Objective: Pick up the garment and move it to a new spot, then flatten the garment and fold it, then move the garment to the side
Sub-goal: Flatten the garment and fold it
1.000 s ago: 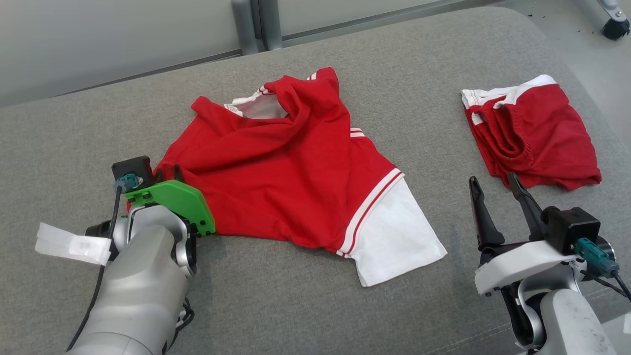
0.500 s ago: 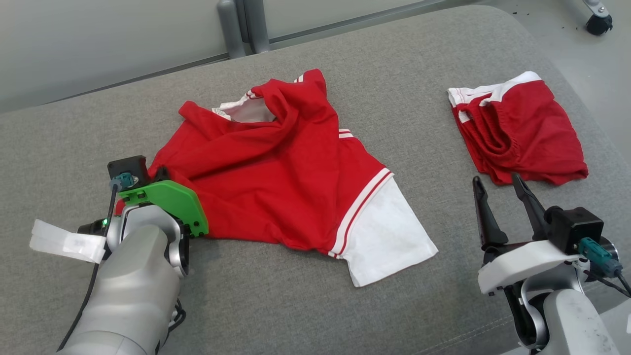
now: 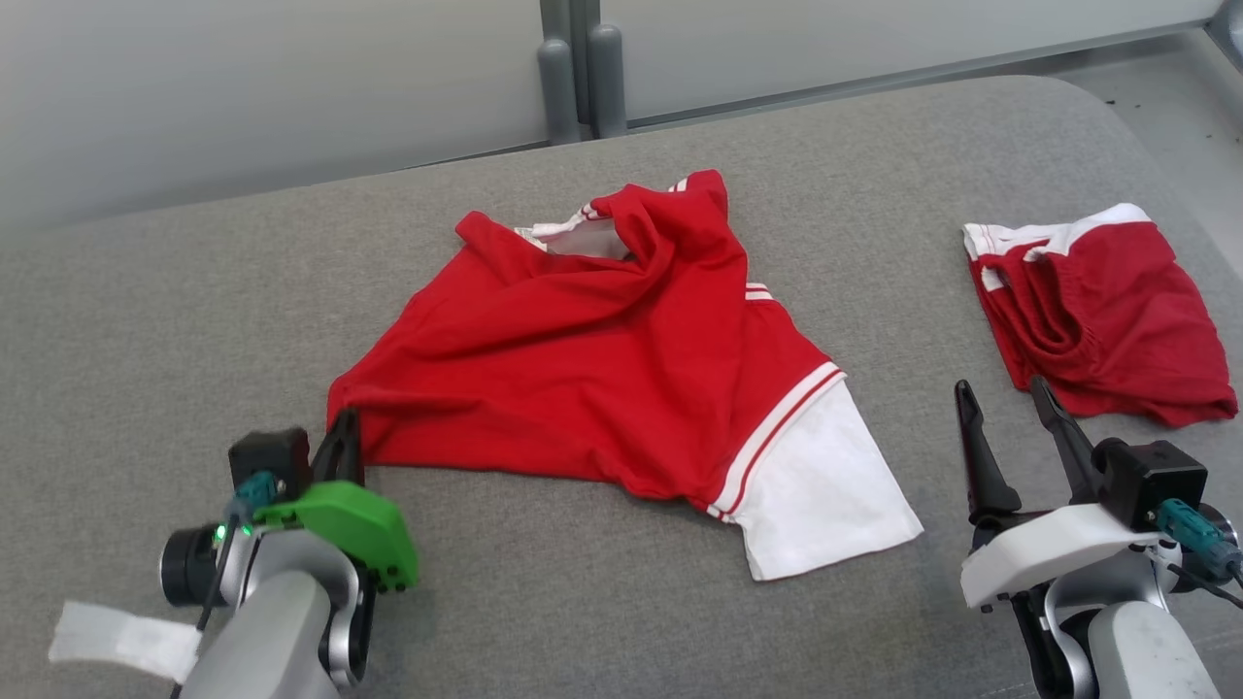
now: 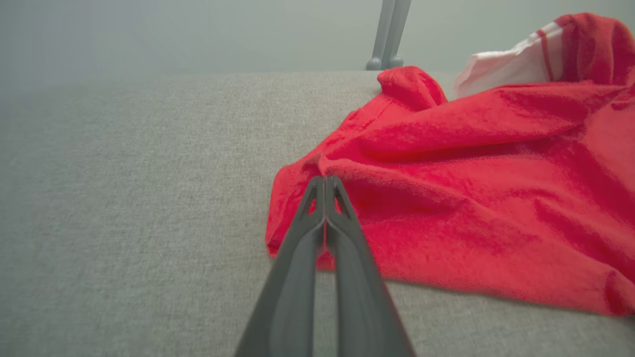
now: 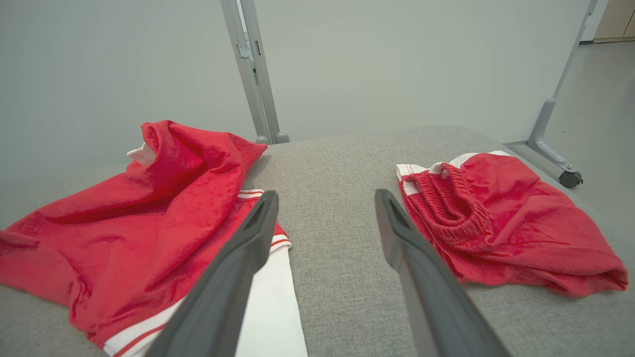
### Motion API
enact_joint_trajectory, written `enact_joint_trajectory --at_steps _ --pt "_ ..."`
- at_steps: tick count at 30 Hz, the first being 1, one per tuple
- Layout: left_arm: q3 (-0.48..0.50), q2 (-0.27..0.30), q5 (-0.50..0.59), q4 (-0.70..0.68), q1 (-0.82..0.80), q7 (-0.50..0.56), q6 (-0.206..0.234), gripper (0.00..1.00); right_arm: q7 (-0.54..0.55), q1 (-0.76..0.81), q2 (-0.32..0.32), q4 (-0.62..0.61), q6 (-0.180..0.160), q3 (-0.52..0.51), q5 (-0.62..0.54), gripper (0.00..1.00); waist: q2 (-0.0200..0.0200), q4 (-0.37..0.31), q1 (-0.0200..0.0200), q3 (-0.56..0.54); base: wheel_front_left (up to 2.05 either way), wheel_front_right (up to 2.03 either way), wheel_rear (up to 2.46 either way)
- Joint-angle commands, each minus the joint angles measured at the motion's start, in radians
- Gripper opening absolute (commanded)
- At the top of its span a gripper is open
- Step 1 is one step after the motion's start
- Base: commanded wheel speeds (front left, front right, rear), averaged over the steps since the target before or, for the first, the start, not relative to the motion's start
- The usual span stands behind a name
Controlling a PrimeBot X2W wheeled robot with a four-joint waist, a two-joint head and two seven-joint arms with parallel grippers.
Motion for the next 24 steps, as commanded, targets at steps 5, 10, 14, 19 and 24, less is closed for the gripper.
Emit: enact_joint_trajectory --at_steps 5,10,14,19,24 --pt "0.037 0.031 0.027 -0.172 0.197 0.0 0.043 0.0 0.007 0.029 -0.003 -0.004 0.0 -0.007 -0.002 1.0 0.0043 0.062 0.0 -0.046 0.0 0.0 0.0" --pt "0.052 0.047 0.016 -0.271 0.325 -0.001 0.068 0.0 0.011 0.036 -0.003 -0.009 0.0 -0.008 -0.006 1.0 0.0043 0.074 0.0 -0.055 0.0 0.0 0.0" --pt "0.052 0.052 0.0 -0.291 0.38 0.009 0.077 0.0 0.015 0.038 -0.003 -0.01 0.0 -0.002 -0.006 1.0 0.0043 0.072 0.0 -0.06 0.0 0.0 0.0" --pt "0.059 0.054 -0.019 -0.28 0.415 0.019 0.086 0.0 0.018 0.041 -0.003 -0.011 0.0 0.004 -0.004 1.0 0.0043 0.063 0.0 -0.063 0.0 0.0 0.0" --pt "0.069 0.057 -0.038 -0.242 0.454 0.024 0.096 0.52 0.019 0.044 -0.003 -0.01 0.0 0.006 -0.006 1.0 0.0043 0.049 0.0 -0.069 0.0 0.0 0.0"
